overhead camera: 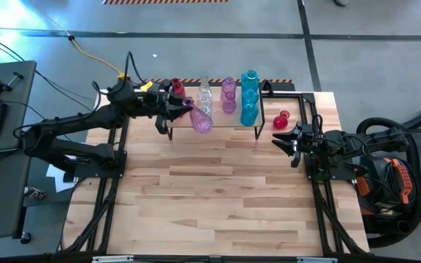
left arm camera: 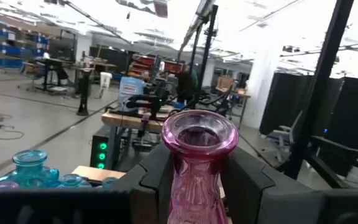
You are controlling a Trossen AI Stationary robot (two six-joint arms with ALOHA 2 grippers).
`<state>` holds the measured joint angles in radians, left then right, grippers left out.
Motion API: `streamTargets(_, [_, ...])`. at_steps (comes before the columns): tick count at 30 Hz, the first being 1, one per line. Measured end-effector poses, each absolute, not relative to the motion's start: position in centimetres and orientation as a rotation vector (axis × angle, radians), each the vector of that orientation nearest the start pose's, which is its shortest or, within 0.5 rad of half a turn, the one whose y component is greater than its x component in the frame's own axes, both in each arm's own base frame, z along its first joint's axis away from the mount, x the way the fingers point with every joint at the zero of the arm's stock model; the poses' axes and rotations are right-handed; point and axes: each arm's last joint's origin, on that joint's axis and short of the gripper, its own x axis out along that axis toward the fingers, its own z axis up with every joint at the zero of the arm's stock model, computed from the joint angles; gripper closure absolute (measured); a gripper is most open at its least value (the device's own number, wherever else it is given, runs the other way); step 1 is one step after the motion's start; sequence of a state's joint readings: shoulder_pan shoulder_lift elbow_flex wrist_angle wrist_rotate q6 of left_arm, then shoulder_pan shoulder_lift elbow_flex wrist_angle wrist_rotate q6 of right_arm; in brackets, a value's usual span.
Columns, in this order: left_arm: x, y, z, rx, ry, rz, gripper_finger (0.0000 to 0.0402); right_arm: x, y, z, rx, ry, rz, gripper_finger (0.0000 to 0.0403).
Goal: Sort vases onto shelf
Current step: Put the violet vase on the shelf aligned with the other violet vases
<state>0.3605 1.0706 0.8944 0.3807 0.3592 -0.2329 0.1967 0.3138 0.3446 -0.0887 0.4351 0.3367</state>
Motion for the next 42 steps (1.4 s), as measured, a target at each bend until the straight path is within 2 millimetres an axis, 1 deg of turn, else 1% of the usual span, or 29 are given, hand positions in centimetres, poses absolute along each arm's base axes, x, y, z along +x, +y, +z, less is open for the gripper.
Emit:
streamTargets(5, [23.7,7.0,36.7,-0.171,-0.204,0.02,0.0304,10.6,0.9,24.7,0.324,0.014,-0.245,0.0284])
streamTargets(7, [24.0,6.7,36.5,-0.175,-0.205,0.024,0.0304,10.6,0.9,24.7,0.354,0.01,-0.245,0.0284])
streamTargets(10, [24.4,6.2,36.3,-0.18,-0.192,0.002,0.0304,10.6,0.9,24.7,0.388,0.006,-0.246,0.0284])
streamTargets(13, [24.9,5.6,36.1,-0.185,-0.184,-0.023,0.0304,10.6,0.9,24.7,0.372,0.01,-0.246,0.0284])
streamTargets(18, [25.9,4.8,35.9,-0.179,-0.219,-0.064,0.0304,10.6,0.9,24.7,0.372,0.011,-0.246,0.0284])
streamTargets(21, [26.8,4.4,35.4,-0.187,-0.201,-0.073,0.0304,10.6,0.9,24.7,0.372,0.012,-0.246,0.0284])
streamTargets(24, [27.9,4.1,35.6,-0.193,-0.182,-0.072,0.0304,10.6,0.9,24.7,0.39,0.009,-0.247,0.0284])
streamTargets(29, [30.0,3.7,35.8,-0.154,-0.143,-0.091,0.0304,10.6,0.9,24.7,0.448,0.003,-0.246,0.0284])
streamTargets(33, [31.5,3.4,36.1,-0.153,-0.143,-0.104,0.0304,10.6,0.9,24.6,0.45,0.006,-0.246,0.0282])
streamTargets(35, [32.0,3.5,36.0,-0.155,-0.133,-0.105,0.0304,10.6,0.9,24.6,0.474,0.005,-0.236,0.0271])
streamTargets(37, [32.5,3.5,35.7,-0.157,-0.119,-0.104,0.0304,10.6,0.9,24.6,0.504,0.004,-0.229,0.0248])
streamTargets(39, [32.8,3.6,35.5,-0.159,-0.113,-0.103,0.0304,10.6,0.9,24.5,0.522,0.013,-0.227,0.0214])
streamTargets(42, [33.0,3.6,35.2,-0.169,-0.105,-0.103,0.0304,10.6,0.9,24.3,0.519,0.039,-0.234,0.0144])
